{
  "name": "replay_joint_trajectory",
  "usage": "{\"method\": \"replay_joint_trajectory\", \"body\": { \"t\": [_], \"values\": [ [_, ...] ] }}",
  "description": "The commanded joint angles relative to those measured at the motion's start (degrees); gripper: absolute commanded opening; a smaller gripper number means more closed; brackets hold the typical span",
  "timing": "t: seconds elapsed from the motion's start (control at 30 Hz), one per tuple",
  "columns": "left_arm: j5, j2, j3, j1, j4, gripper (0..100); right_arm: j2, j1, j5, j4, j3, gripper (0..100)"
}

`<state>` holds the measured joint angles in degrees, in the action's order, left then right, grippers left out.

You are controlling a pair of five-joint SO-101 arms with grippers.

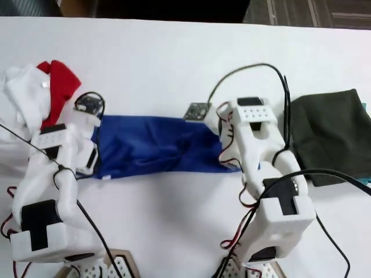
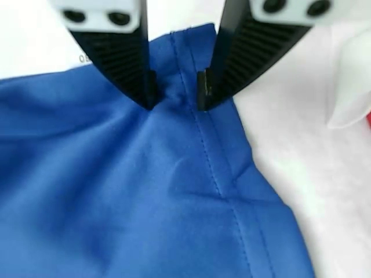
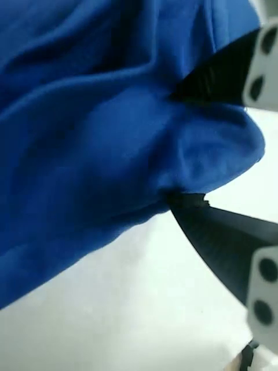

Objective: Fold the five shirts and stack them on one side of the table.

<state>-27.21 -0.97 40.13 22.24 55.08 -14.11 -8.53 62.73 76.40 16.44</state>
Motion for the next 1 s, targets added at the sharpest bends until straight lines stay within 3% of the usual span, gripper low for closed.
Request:
{"method": "replay_joint_trajectory", "body": {
  "t": [0.0, 0.27, 0.47, 0.63, 0.97],
  "values": [
    [0.4, -0.2, 0.1, -0.1, -1.5, 15, 0.7, 2.5, -0.1, -1.4, 3.0, 25.1],
    [0.4, -0.2, 0.1, -0.1, -1.5, 15, 2.7, 6.5, 0.0, -2.4, 4.7, 25.2],
    [0.4, -0.2, 0.1, -0.1, -1.5, 15, 16.7, 2.6, -1.1, -1.1, 4.8, 25.4],
    [0.4, -0.2, 0.1, -0.1, -1.5, 15, 21.4, -1.3, -6.7, -1.9, 4.7, 25.4],
    [0.4, -0.1, 0.1, -0.2, -1.5, 15, 19.7, -3.8, -15.8, -20.6, 11.5, 25.2]
  ]
}}
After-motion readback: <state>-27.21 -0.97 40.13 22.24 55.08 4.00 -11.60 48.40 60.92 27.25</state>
